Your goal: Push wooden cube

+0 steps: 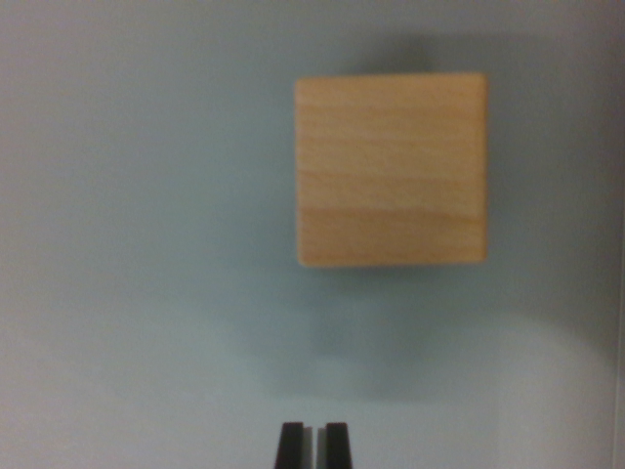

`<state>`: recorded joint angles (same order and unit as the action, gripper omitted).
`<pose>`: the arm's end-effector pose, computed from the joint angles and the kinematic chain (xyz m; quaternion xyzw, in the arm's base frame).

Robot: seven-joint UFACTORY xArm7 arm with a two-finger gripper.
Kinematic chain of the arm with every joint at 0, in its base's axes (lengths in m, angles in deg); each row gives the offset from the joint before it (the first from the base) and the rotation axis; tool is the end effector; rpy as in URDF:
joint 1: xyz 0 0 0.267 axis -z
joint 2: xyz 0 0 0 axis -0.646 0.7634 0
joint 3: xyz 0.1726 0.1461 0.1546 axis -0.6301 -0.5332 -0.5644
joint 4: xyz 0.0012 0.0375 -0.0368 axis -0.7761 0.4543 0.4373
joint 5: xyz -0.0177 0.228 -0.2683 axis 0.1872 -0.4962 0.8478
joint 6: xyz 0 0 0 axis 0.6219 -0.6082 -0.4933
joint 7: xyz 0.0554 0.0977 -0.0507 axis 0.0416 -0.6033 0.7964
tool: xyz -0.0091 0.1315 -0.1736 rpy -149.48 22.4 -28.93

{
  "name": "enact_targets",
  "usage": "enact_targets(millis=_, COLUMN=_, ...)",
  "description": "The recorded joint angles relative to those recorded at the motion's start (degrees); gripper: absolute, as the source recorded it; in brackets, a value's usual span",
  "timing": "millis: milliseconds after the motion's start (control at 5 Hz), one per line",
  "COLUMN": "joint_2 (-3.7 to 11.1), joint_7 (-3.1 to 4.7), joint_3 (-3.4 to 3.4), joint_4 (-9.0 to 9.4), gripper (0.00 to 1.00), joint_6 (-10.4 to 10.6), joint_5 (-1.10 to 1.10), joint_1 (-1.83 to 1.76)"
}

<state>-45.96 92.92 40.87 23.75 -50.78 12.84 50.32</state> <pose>0.4032 -0.1452 -0.0163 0.9996 -0.0037 -0.0263 0.0044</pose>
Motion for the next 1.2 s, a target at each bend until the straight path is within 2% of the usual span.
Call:
enact_targets(millis=200, joint_2=0.00, joint_7=0.00, joint_3=0.00, joint_4=0.00, gripper=0.00, joint_6=0.0, joint_5=0.00, joint_1=0.00)
enact_targets(millis=400, joint_2=0.28, joint_7=0.50, joint_3=0.31, joint_4=1.14, gripper=0.00, joint_6=1.4, joint_5=-0.02, joint_1=0.33)
enact_targets(millis=600, joint_2=0.28, joint_7=0.50, joint_3=0.31, joint_4=1.14, gripper=0.00, joint_6=1.4, joint_5=-0.02, joint_1=0.33)
enact_targets(millis=800, joint_2=0.50, joint_7=0.89, joint_3=0.54, joint_4=2.02, gripper=0.00, joint_6=2.5, joint_5=-0.04, joint_1=0.58)
enact_targets(millis=1000, joint_2=0.50, joint_7=0.89, joint_3=0.54, joint_4=2.02, gripper=0.00, joint_6=2.5, joint_5=-0.04, joint_1=0.58)
enact_targets(millis=1200, joint_2=0.67, joint_7=1.18, joint_3=0.72, joint_4=2.69, gripper=0.00, joint_6=3.3, joint_5=-0.05, joint_1=0.78)
